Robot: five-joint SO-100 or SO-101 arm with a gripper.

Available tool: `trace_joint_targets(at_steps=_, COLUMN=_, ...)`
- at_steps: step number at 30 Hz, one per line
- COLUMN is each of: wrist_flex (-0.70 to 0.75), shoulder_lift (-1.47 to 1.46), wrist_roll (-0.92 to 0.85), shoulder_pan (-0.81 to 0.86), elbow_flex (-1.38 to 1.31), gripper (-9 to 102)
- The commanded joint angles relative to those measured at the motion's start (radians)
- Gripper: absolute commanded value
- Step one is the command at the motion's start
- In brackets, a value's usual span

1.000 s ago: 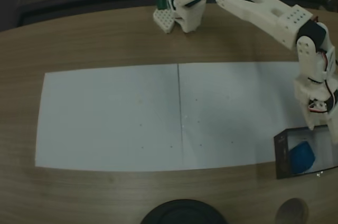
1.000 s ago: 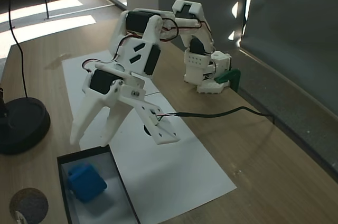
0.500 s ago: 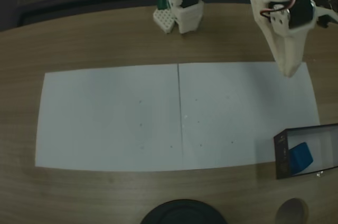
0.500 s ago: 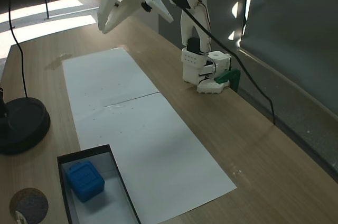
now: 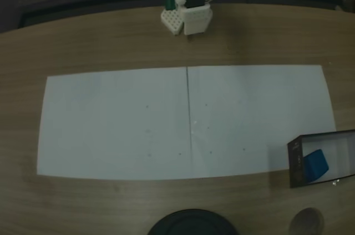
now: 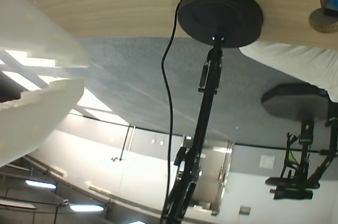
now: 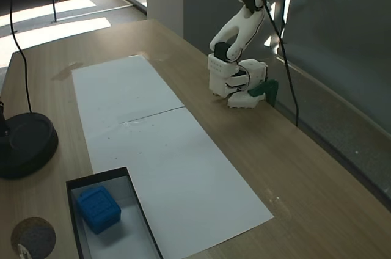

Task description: Grab a blue square and put it in the box.

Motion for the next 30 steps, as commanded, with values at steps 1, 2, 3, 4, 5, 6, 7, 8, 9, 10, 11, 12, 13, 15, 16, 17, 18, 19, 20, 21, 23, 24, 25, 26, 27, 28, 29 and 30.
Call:
trace_joint_targets(at_steps=1, wrist_flex=-0.054, shoulder_lift=0.155, wrist_roll=-0.005, shoulder_pan=0.000, elbow_flex=0.153, gripper=0)
trace_joint_targets(at_steps=2, wrist_flex=-0.066, shoulder_lift=0.207, wrist_roll=-0.006, shoulder_pan=0.000, elbow_flex=0.215, gripper=0)
trace_joint_targets(at_steps=3, wrist_flex=-0.080, shoulder_lift=0.256, wrist_roll=-0.015, shoulder_pan=0.000, elbow_flex=0.272, gripper=0)
trace_joint_targets(at_steps=4, wrist_flex=-0.095, shoulder_lift=0.301, wrist_roll=-0.028, shoulder_pan=0.000, elbow_flex=0.327, gripper=0)
trace_joint_targets(at_steps=5, wrist_flex=-0.109, shoulder_lift=0.345, wrist_roll=-0.043, shoulder_pan=0.000, elbow_flex=0.380, gripper=0)
trace_joint_targets(at_steps=6, wrist_flex=-0.120, shoulder_lift=0.388, wrist_roll=-0.060, shoulder_pan=0.002, elbow_flex=0.433, gripper=0)
trace_joint_targets(at_steps=7, wrist_flex=-0.124, shoulder_lift=0.428, wrist_roll=-0.078, shoulder_pan=0.002, elbow_flex=0.480, gripper=0)
trace_joint_targets(at_steps=8, wrist_flex=-0.129, shoulder_lift=0.468, wrist_roll=-0.094, shoulder_pan=0.002, elbow_flex=0.526, gripper=0)
trace_joint_targets(at_steps=9, wrist_flex=-0.140, shoulder_lift=0.508, wrist_roll=-0.104, shoulder_pan=0.003, elbow_flex=0.571, gripper=0)
trace_joint_targets(at_steps=10, wrist_flex=-0.150, shoulder_lift=0.548, wrist_roll=-0.114, shoulder_pan=0.003, elbow_flex=0.612, gripper=0)
trace_joint_targets(at_steps=11, wrist_flex=-0.164, shoulder_lift=0.591, wrist_roll=-0.118, shoulder_pan=0.003, elbow_flex=0.652, gripper=0)
trace_joint_targets(at_steps=12, wrist_flex=-0.184, shoulder_lift=0.634, wrist_roll=-0.120, shoulder_pan=0.003, elbow_flex=0.690, gripper=0)
trace_joint_targets(at_steps=13, wrist_flex=-0.209, shoulder_lift=0.676, wrist_roll=-0.117, shoulder_pan=0.005, elbow_flex=0.724, gripper=0)
trace_joint_targets(at_steps=15, wrist_flex=-0.259, shoulder_lift=0.765, wrist_roll=-0.114, shoulder_pan=0.037, elbow_flex=0.795, gripper=0)
trace_joint_targets(at_steps=16, wrist_flex=-0.290, shoulder_lift=0.805, wrist_roll=-0.120, shoulder_pan=0.069, elbow_flex=0.834, gripper=0)
trace_joint_targets(at_steps=17, wrist_flex=-0.324, shoulder_lift=0.838, wrist_roll=-0.121, shoulder_pan=0.104, elbow_flex=0.879, gripper=0)
trace_joint_targets(at_steps=18, wrist_flex=-0.356, shoulder_lift=0.864, wrist_roll=-0.121, shoulder_pan=0.138, elbow_flex=0.931, gripper=0)
trace_joint_targets(at_steps=19, wrist_flex=-0.393, shoulder_lift=0.882, wrist_roll=-0.118, shoulder_pan=0.155, elbow_flex=0.983, gripper=0)
trace_joint_targets(at_steps=20, wrist_flex=-0.425, shoulder_lift=0.884, wrist_roll=-0.115, shoulder_pan=0.172, elbow_flex=1.031, gripper=0)
trace_joint_targets(at_steps=21, wrist_flex=-0.456, shoulder_lift=0.874, wrist_roll=-0.115, shoulder_pan=0.179, elbow_flex=1.077, gripper=0)
trace_joint_targets(at_steps=23, wrist_flex=-0.532, shoulder_lift=0.870, wrist_roll=-0.114, shoulder_pan=0.178, elbow_flex=1.175, gripper=0)
trace_joint_targets(at_steps=24, wrist_flex=-0.574, shoulder_lift=0.868, wrist_roll=-0.112, shoulder_pan=0.176, elbow_flex=1.224, gripper=0)
trace_joint_targets(at_steps=25, wrist_flex=-0.615, shoulder_lift=0.868, wrist_roll=-0.112, shoulder_pan=0.176, elbow_flex=1.275, gripper=0)
trace_joint_targets(at_steps=26, wrist_flex=-0.652, shoulder_lift=0.868, wrist_roll=-0.112, shoulder_pan=0.176, elbow_flex=1.327, gripper=0)
trace_joint_targets(at_steps=27, wrist_flex=-0.686, shoulder_lift=0.868, wrist_roll=-0.112, shoulder_pan=0.176, elbow_flex=1.381, gripper=0)
trace_joint_targets(at_steps=28, wrist_flex=-0.712, shoulder_lift=0.868, wrist_roll=-0.110, shoulder_pan=0.176, elbow_flex=1.434, gripper=0)
trace_joint_targets(at_steps=29, wrist_flex=-0.732, shoulder_lift=0.868, wrist_roll=-0.110, shoulder_pan=0.176, elbow_flex=1.488, gripper=0)
trace_joint_targets(at_steps=30, wrist_flex=-0.747, shoulder_lift=0.868, wrist_roll=-0.110, shoulder_pan=0.176, elbow_flex=1.540, gripper=0)
